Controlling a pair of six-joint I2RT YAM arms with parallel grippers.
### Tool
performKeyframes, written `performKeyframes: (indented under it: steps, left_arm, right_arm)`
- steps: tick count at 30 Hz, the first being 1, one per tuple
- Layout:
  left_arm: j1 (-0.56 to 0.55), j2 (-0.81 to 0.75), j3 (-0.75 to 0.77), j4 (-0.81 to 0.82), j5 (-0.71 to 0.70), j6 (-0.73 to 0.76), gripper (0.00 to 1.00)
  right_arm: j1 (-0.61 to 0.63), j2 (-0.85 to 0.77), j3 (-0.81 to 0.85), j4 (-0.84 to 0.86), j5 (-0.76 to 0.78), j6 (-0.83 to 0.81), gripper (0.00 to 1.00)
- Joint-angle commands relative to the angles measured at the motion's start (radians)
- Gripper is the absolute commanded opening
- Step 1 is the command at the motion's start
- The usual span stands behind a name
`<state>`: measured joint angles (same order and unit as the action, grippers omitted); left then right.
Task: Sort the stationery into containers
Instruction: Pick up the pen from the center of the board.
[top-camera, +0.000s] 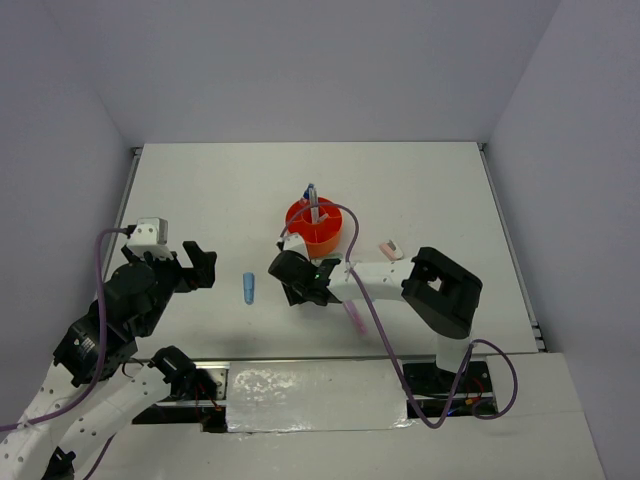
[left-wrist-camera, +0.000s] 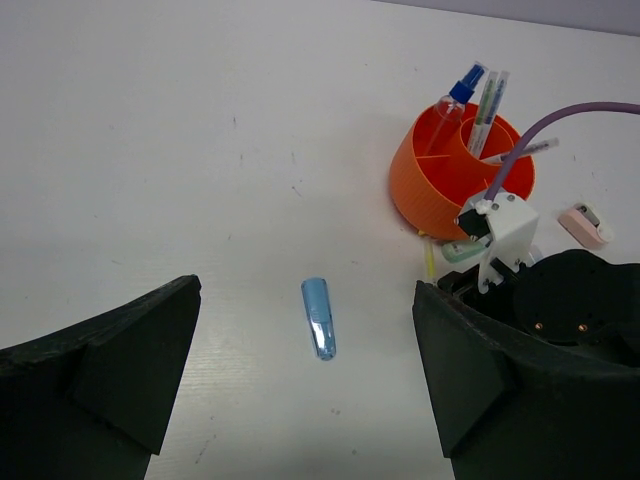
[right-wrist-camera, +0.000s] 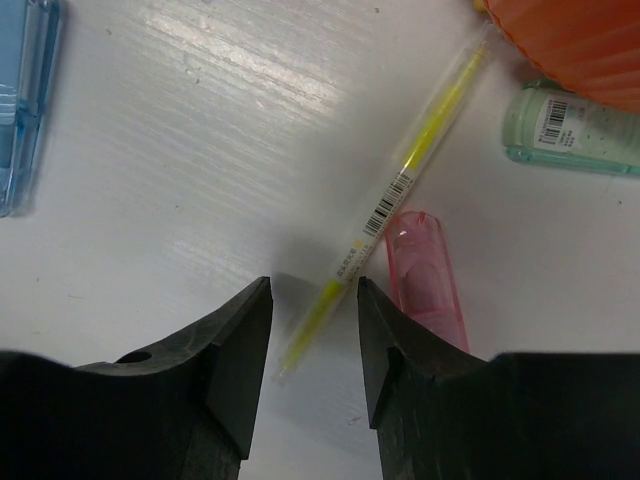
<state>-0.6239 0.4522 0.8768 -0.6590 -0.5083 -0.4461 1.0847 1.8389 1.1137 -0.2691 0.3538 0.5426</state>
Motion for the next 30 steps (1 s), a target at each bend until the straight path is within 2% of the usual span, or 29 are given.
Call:
performKeyframes:
  steps: [1,6,8,9,10,14,16,20,26,30]
  left_arm:
    - [0.003,0.003,0.001,0.035,0.007,0.021,0.99]
    - [0.003,0.006,0.002,0.036,0.01,0.023,0.99]
    - [0.003,0.008,0.002,0.035,0.011,0.021,0.99]
    - [0.003,0.008,0.002,0.033,0.011,0.017,0.99]
    - [0.003,0.008,0.004,0.033,0.011,0.012,0.99]
    - [0.003,0.009,0.016,0.013,0.004,-0.032,0.99]
    - [0.003,0.013,0.013,-0.001,0.01,-0.092,0.99]
    - [0.003,0.011,-0.045,0.018,0.103,-0.231,0.99]
    - [0.003,0.005,-0.177,0.196,0.373,-0.345,0.99]
    - [0.003,0.009,-0.252,0.33,0.485,-0.416,0.99]
  right_arm:
    - [-0.012,0.031,-0.005,0.016,0.004,0.032,0.47]
    - [-0.014,0.065,0.006,-0.009,-0.004,0.063,0.43]
    - [-0.012,0.071,0.002,-0.009,-0.021,0.08,0.38]
    - [-0.009,0.075,-0.002,-0.007,-0.025,0.083,0.29]
    - [-0.002,0.077,-0.002,-0.009,-0.032,0.089,0.16]
    - [0.038,0.076,0.012,-0.024,-0.035,0.085,0.09]
    - [0.064,0.066,0.031,-0.041,-0.036,0.065,0.0]
    - [0.084,-0.01,0.008,0.01,-0.044,0.028,0.0]
    - [0.101,-0.318,-0.161,0.169,-0.015,0.017,0.0]
    - [0.141,-0.498,-0.259,0.266,0.013,-0.039,0.0]
